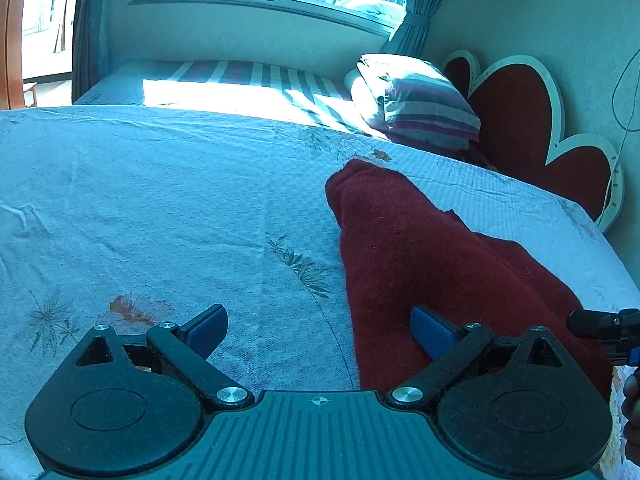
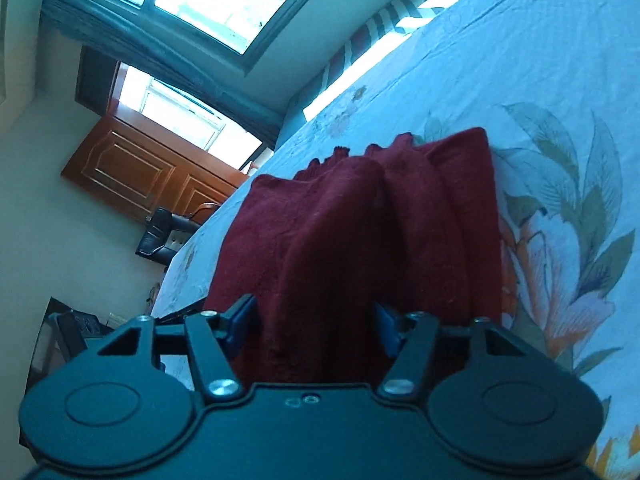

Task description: Fold small clothes

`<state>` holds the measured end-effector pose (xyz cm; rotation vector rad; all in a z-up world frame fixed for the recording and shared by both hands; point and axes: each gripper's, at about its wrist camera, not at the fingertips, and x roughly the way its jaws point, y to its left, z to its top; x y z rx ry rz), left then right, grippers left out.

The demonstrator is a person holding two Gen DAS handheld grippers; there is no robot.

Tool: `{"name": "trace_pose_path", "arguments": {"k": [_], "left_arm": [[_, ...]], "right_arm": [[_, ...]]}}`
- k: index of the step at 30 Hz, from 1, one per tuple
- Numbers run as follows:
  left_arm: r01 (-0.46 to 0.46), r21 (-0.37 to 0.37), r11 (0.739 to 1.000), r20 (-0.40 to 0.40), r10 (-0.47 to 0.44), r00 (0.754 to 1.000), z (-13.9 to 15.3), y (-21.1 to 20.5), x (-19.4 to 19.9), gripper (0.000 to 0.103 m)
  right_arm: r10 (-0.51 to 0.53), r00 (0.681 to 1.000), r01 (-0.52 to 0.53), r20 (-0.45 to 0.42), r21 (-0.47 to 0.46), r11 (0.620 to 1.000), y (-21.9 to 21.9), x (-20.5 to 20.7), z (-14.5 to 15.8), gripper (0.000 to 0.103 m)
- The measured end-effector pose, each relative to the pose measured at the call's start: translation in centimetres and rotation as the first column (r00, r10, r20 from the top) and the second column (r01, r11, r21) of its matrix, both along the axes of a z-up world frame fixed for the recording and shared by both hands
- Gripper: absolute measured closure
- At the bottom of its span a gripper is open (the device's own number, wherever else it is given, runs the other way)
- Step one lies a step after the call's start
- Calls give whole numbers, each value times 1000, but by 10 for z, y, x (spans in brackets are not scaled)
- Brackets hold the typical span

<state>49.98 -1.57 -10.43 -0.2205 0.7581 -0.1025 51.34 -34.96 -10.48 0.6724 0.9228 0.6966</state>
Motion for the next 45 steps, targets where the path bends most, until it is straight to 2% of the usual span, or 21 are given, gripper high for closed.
{"name": "trace_pose_path", "arguments": {"k": [2, 4, 5, 6, 10, 12, 15, 17, 20, 22, 23, 25, 26, 27, 30, 34, 37, 41, 42, 44, 45], "left_arm": [[5, 14, 1000, -3, -5, 1000, 1, -1, 1, 6], [11, 34, 999, -6, -11, 1000, 2, -3, 1, 6], [10, 42, 999, -11, -10, 1000, 1, -3, 1, 6], [9, 39, 999, -14, -9, 1000, 0, -2, 2, 6], [-2, 11, 1000, -19, 2, 1000, -2, 2, 1, 6], [-6, 17, 1000, -19, 6, 1000, -1, 0, 0, 6], [-9, 68, 998, 23, 7, 1000, 10, -9, -5, 6], [20, 76, 997, 63, -24, 998, 21, -20, -10, 6], [57, 125, 991, 62, -65, 996, 26, -43, -8, 6], [79, 174, 982, 21, -84, 996, 19, -57, -2, 6], [98, 161, 982, 2, -99, 995, 13, -62, 1, 5], [71, 145, 987, 11, -74, 997, 7, -64, 4, 0], [69, 123, 990, 7, -70, 998, 7, -63, 4, 0], [65, 110, 992, 3, -66, 998, 9, -62, 3, 0], [68, 105, 992, 42, -72, 996, 21, -54, -6, 0], [64, 65, 996, 68, -68, 995, 27, -36, -22, 0], [73, 66, 995, 60, -77, 995, 22, -38, -22, 0], [73, 101, 992, 40, -77, 996, 11, -49, -19, 0], [75, 97, 992, 37, -79, 996, 8, -51, -16, 0], [77, 87, 993, 36, -80, 996, 5, -51, -14, 0], [79, 77, 994, 27, -81, 996, 10, -50, -13, 2]], "right_arm": [[30, 999, -29, -27, 52, 998, 3, 4, -1, 50], [54, 998, -51, 20, -103, 993, 16, -1, 16, 55], [92, 994, -83, 67, -119, 989, 24, -9, 29, 56], [127, 988, -122, 88, -67, 990, 26, -13, 34, 57], [101, 994, -103, -32, -89, 991, 29, 2, 14, 64], [78, 995, -81, -66, -55, 995, 25, 2, 5, 80], [98, 992, -86, 85, -138, 987, 29, -20, 29, 84], [100, 981, -76, 169, -142, 987, 29, -33, 52, 85], [103, 965, -57, 242, -192, 980, 23, -48, 80, 85], [81, 970, -26, 227, -235, 972, 15, -50, 78, 85], [62, 980, -8, 192, -269, 963, 9, -46, 65, 85], [-8, 998, 27, 62, -311, 950, -5, -34, 23, 85], [-54, 998, 61, 41, -194, 979, -18, -35, 9, 88], [-78, 997, 79, 16, -141, 987, -26, -35, 3, 88], [-111, 994, 112, 18, -124, 986, -28, -44, 3, 82], [-184, 975, 210, 127, -236, 949, -25, -59, 37, 59], [-162, 949, 255, 270, -356, 899, -9, -70, 66, 58], [-61, 930, 237, 363, -463, 854, 24, -73, 71, 71], [-35, 936, 220, 349, -505, 835, 31, -70, 63, 84], [-18, 963, 194, 270, -644, 740, 45, -58, 34, 88], [-24, 950, 224, 311, -628, 745, 45, -60, 31, 88]]}}
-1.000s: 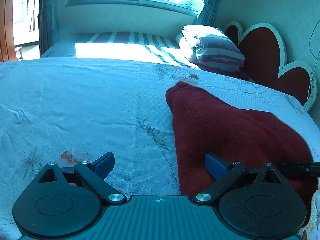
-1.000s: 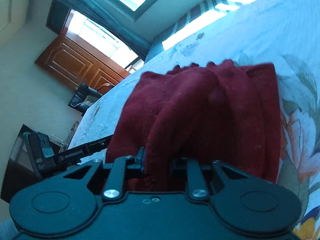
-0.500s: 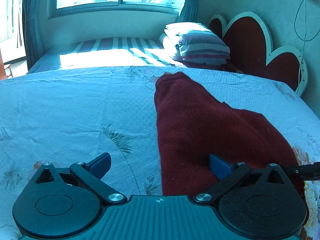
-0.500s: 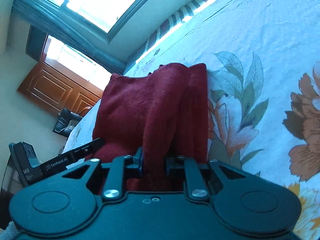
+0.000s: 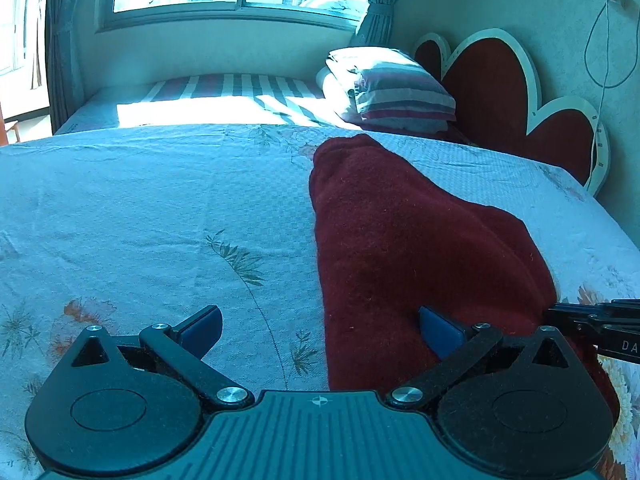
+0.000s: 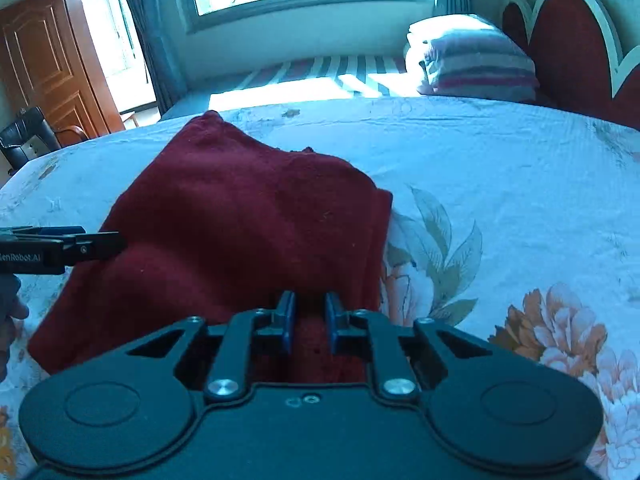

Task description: Fold small clothes

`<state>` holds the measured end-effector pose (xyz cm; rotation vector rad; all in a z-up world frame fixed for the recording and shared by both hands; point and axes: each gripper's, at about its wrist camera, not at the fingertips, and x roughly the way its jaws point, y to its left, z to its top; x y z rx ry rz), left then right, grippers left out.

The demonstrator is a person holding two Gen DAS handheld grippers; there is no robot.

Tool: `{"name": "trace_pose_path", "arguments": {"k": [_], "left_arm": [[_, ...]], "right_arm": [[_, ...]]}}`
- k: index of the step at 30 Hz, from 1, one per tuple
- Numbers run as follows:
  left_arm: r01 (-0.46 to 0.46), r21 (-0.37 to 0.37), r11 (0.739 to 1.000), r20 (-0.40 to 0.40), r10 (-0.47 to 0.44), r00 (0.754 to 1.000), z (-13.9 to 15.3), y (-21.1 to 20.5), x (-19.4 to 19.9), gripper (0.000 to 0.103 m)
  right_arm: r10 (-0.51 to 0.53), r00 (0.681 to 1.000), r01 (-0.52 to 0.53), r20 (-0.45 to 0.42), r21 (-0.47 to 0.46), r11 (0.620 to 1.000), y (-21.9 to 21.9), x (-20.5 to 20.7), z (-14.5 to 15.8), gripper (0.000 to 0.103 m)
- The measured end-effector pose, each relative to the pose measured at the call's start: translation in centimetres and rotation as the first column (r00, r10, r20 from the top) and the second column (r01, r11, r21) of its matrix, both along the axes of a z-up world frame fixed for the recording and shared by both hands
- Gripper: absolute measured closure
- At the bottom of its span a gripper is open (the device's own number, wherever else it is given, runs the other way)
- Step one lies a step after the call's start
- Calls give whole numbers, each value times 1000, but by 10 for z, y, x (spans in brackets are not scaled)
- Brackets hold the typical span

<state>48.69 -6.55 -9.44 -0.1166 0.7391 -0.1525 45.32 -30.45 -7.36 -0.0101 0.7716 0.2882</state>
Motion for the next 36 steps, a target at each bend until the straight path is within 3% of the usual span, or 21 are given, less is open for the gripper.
{"name": "trace_pose_path", "arguments": {"k": [1, 2, 3, 7, 8, 9, 10, 12, 14, 15, 17, 20, 22, 23, 24, 32, 36], "left_arm": [[2, -27, 1000, 20, -1, 1000, 6, 4, -2, 9], [-7, -44, 999, 42, 9, 999, 12, 8, -3, 24], [-20, -45, 999, 50, 22, 999, 15, 11, 0, 24], [-8, -1, 1000, 16, 8, 1000, 0, 5, 18, 20], [-23, 25, 999, 23, 22, 999, -5, 3, 20, 7], [-26, 20, 999, 20, 25, 999, -7, 4, 23, 4], [-30, -4, 1000, 5, 30, 1000, -4, 7, 24, 4], [-31, -11, 999, 37, 32, 999, 6, 11, 24, 4], [-29, 0, 1000, 81, 29, 996, 16, 14, 29, 5], [-27, -17, 999, 92, 29, 995, 19, 16, 35, 5], [-20, -13, 1000, 102, 21, 995, 25, 13, 53, 5], [8, 27, 1000, 52, -9, 999, 14, 0, 82, 4], [16, 93, 996, -1, -16, 1000, -5, -11, 96, 4], [-1, 89, 996, 5, 0, 1000, -9, -13, 98, 4], [-5, 73, 997, -1, 5, 1000, -11, -12, 100, 4], [-4, 101, 995, 4, 3, 1000, 3, -10, 91, 4], [-7, 75, 997, 70, 2, 998, 24, -1, 61, 4]], "right_arm": [[-10, 1000, 10, -16, 4, 1000, 1, 3, -1, 88], [-13, 1000, 13, -26, 3, 1000, 1, 5, 4, 90], [-15, 1000, 15, -12, 11, 1000, 2, 6, 11, 90], [-7, 995, 1, 98, 63, 998, -4, 5, 38, 87], [0, 996, -5, 93, 49, 999, -1, 12, 35, 84], [10, 998, -10, 59, 2, 1000, 3, 20, 24, 85], [7, 1000, -9, -22, -69, 998, 9, 31, 6, 87], [13, 1000, -13, -1, -103, 995, 13, 35, -2, 86], [23, 1000, -20, 21, -130, 991, 18, 32, 9, 82], [18, 999, -11, 50, -125, 992, 18, 32, 15, 74], [12, 995, -2, 99, -107, 994, 20, 38, 25, 74], [-2, 994, 16, 113, -123, 992, 25, 61, 26, 73], [8, 998, 2, 66, -159, 987, 29, 78, 9, 77], [-3, 1000, 4, 6, -195, 981, 29, 86, -6, 75], [-4, 999, 10, 33, -177, 984, 26, 85, -10, 74], [-2, 999, 12, 54, -191, 982, 25, 68, 2, 72], [-5, 995, 23, 104, -170, 985, 23, 52, 21, 72]]}}
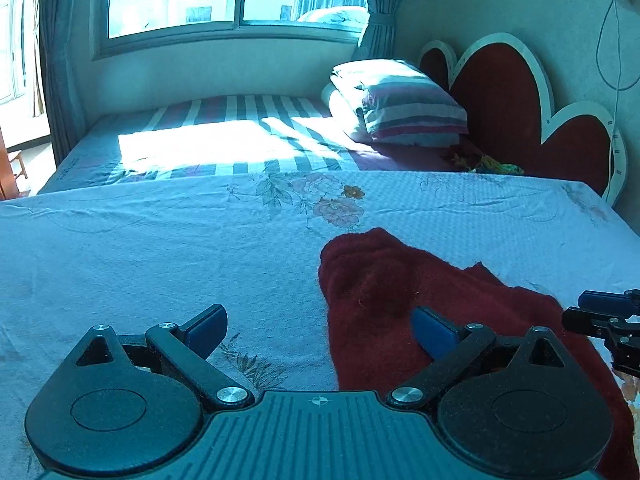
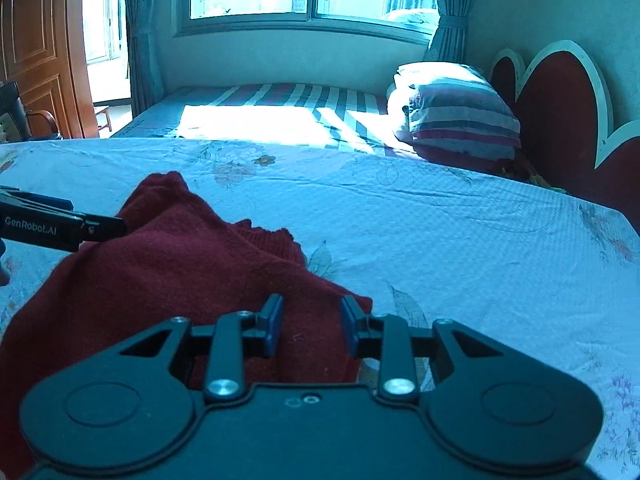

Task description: Fold small clothes

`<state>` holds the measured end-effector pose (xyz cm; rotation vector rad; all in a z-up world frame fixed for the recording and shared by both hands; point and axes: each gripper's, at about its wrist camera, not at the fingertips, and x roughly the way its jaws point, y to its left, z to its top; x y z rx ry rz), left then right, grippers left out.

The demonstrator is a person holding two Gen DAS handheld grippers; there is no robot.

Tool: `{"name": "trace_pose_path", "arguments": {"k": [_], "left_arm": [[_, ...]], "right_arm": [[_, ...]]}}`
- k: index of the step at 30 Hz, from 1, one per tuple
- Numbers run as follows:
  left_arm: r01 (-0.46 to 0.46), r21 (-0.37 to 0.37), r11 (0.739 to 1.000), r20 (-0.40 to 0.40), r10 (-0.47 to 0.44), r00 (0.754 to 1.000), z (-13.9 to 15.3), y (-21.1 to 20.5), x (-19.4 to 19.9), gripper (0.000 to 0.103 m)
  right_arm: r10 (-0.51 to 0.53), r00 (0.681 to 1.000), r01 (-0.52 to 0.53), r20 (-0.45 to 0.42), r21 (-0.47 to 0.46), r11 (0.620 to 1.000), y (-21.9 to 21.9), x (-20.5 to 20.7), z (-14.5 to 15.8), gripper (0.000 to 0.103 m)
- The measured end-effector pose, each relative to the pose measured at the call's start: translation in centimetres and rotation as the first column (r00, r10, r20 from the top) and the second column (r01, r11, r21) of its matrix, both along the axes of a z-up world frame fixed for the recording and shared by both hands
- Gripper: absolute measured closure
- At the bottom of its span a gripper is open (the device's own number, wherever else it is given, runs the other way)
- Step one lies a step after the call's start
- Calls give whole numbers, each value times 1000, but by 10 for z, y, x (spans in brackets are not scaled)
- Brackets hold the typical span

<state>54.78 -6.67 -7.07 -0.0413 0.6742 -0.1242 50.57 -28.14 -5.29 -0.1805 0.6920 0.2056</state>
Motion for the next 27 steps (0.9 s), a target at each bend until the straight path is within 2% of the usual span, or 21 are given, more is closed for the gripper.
{"name": "trace_pose_path", "arguments": {"k": [4, 6, 7, 8, 9, 11, 13, 17, 19, 21, 25, 27], "left_arm": [[-3, -10, 1000, -5, 2, 1000, -5, 13, -38, 4], [15, -11, 1000, -44, -16, 999, -18, 12, -45, 4], [20, 26, 999, -59, -18, 998, -26, 6, -45, 4], [28, 38, 999, -49, -26, 998, -27, 3, -45, 4], [31, 59, 998, -53, -28, 998, -26, -1, -43, 4], [27, 60, 998, -59, -24, 998, -14, 0, -44, 4], [32, 21, 999, -31, -31, 999, -3, 9, -60, 4], [40, 21, 999, -32, -39, 999, -4, 19, -97, 4], [54, 9, 998, -56, -54, 997, -12, 20, -110, 4], [58, 29, 998, -94, -55, 994, -24, 15, -112, 4], [29, 4, 1000, -111, -28, 993, -36, 10, -116, 4], [26, 2, 1000, -113, -26, 993, -37, 11, -117, 4]], "right_arm": [[61, 997, -63, 46, 36, 997, -1, -35, 19, 72], [96, 995, -97, 22, 36, 995, 1, -47, 16, 63], [103, 995, -103, -5, 28, 994, 1, -49, 9, 59], [88, 995, -88, -38, 5, 996, 1, -48, 0, 53], [64, 994, -66, -85, -26, 997, 1, -45, -12, 52], [28, 996, -26, -84, 22, 999, -6, -45, -15, 52], [-6, 998, 9, -66, 44, 999, -11, -52, -4, 58], [-66, 997, 75, -50, 217, 973, -46, -85, 13, 58], [-101, 991, 123, -92, 290, 949, -64, -101, 10, 59], [-100, 985, 145, -140, 366, 919, -75, -117, 2, 63], [-76, 973, 160, -216, 405, 900, -67, -138, -19, 69], [-97, 965, 206, -245, 469, 859, -70, -144, -24, 69]]}}
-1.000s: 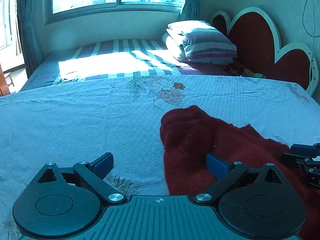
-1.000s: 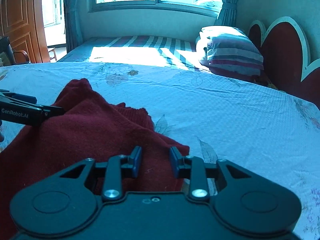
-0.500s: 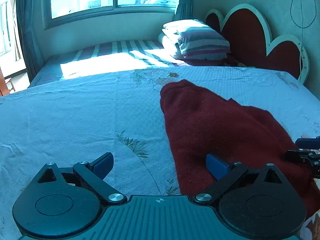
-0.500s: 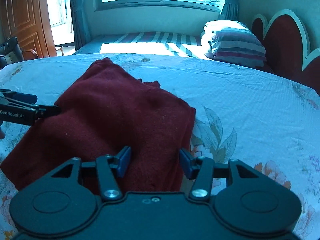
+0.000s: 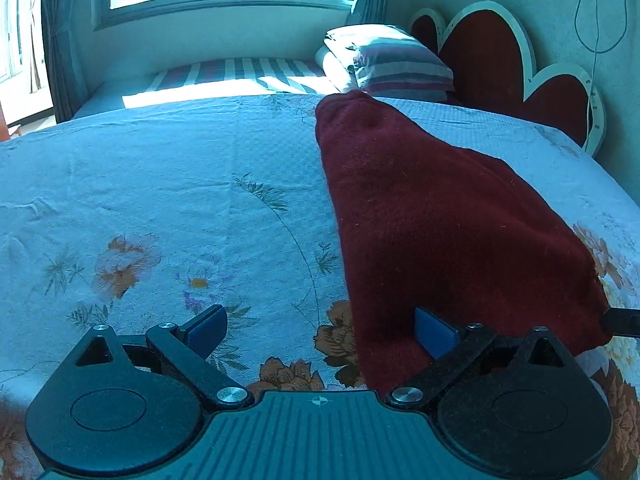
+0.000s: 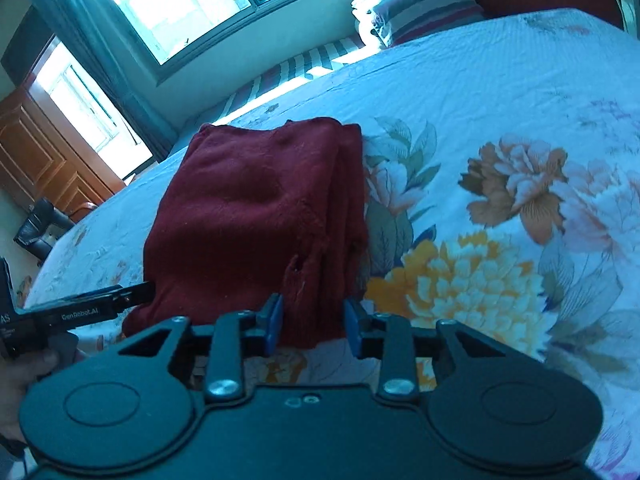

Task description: Fold small clothes

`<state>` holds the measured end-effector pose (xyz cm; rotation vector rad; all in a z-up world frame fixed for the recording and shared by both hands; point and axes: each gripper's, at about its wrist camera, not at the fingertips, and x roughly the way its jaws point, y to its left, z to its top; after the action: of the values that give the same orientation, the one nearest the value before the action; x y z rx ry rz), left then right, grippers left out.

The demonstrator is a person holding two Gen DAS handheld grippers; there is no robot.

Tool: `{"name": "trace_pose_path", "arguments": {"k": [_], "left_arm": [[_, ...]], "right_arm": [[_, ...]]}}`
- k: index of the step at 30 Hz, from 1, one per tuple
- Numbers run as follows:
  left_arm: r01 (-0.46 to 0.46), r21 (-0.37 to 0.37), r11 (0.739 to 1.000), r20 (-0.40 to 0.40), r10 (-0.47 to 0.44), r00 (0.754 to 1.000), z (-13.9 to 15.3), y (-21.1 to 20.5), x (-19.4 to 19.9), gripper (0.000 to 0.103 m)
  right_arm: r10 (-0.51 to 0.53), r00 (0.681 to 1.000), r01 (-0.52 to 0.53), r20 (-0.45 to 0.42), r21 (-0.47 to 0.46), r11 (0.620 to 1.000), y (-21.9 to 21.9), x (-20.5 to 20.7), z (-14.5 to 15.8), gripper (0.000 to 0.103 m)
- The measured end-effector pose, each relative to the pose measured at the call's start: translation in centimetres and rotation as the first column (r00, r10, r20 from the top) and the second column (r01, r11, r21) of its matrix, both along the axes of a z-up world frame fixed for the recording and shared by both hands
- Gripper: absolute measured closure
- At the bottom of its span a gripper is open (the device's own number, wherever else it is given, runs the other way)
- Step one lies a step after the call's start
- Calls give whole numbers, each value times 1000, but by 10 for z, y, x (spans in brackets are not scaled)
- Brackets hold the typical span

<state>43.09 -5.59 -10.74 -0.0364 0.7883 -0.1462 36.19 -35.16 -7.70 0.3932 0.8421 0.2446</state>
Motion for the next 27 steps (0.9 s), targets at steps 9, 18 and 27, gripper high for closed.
{"name": "trace_pose_path", "arguments": {"k": [9, 18, 27], "left_arm": [[0, 34, 999, 10, 0, 1000, 4, -5, -3, 4], [4, 20, 1000, 36, -5, 999, 8, -17, -8, 4], [0, 17, 1000, 88, -1, 996, 24, -8, -9, 4]], "right_arm": [[-42, 998, 53, -49, 255, 965, -4, -13, -21, 76], [-56, 985, 36, 161, 123, 992, 12, -3, 19, 95], [-92, 994, 85, 60, 111, 990, -14, -2, -14, 79]]}}
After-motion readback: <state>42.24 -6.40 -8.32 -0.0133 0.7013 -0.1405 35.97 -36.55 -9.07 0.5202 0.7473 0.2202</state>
